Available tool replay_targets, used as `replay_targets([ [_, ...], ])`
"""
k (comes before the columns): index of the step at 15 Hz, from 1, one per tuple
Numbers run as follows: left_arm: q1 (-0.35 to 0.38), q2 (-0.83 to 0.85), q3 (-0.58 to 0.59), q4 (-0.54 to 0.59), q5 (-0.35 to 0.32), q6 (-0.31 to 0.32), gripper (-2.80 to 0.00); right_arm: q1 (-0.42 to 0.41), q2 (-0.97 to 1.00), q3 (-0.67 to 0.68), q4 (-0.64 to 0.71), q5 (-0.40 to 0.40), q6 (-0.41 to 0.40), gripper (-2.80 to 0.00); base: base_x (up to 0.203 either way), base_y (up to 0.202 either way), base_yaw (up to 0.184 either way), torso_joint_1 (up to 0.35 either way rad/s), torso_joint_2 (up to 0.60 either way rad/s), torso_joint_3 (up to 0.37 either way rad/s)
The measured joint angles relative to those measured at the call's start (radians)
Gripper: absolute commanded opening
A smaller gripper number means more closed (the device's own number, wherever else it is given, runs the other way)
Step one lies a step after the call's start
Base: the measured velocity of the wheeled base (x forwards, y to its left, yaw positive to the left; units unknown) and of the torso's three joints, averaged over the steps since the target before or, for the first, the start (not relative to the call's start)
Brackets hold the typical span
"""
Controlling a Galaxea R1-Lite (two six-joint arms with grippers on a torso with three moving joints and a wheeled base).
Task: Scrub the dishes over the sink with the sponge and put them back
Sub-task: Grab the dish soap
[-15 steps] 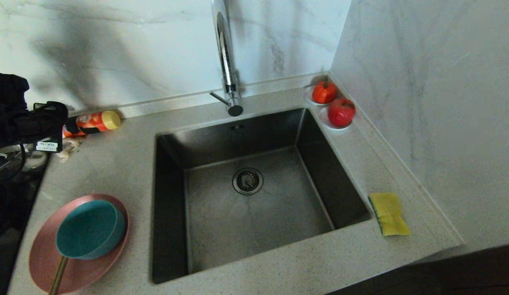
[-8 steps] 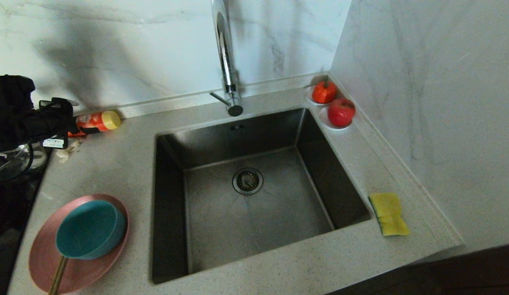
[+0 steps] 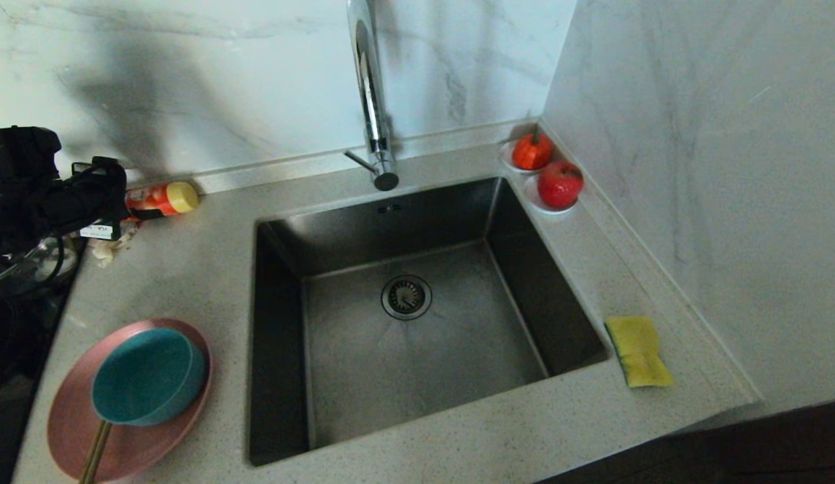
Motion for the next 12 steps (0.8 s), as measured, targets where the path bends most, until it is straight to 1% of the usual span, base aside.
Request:
replay_targets([
  [2, 0.0, 0.005, -0.007, -0.028, -0.041, 0.0, 0.0, 0.0, 0.0, 0.001, 0.0, 0.0, 0.0, -2.8, 0.0, 0.0, 0.0, 0.0, 0.0, 0.0],
  [5, 0.001, 0.018, -0.023, -0.044, -0.061, -0.003, 0.0, 0.0, 0.0, 0.0, 0.0, 0.0, 0.001, -2.8, 0.0, 0.0, 0.0, 0.0, 0.0, 0.0],
  [8, 0.001, 0.034, -0.036, -0.045, -0.069, -0.005, 0.0, 0.0, 0.0, 0.001, 0.0, 0.0, 0.0, -2.8, 0.0, 0.0, 0.0, 0.0, 0.0, 0.0],
  [12, -0.001, 0.043, -0.025, -0.042, -0.071, -0.007, 0.0, 0.0, 0.0, 0.001, 0.0, -0.001, 0.001, -2.8, 0.0, 0.0, 0.0, 0.0, 0.0, 0.0],
])
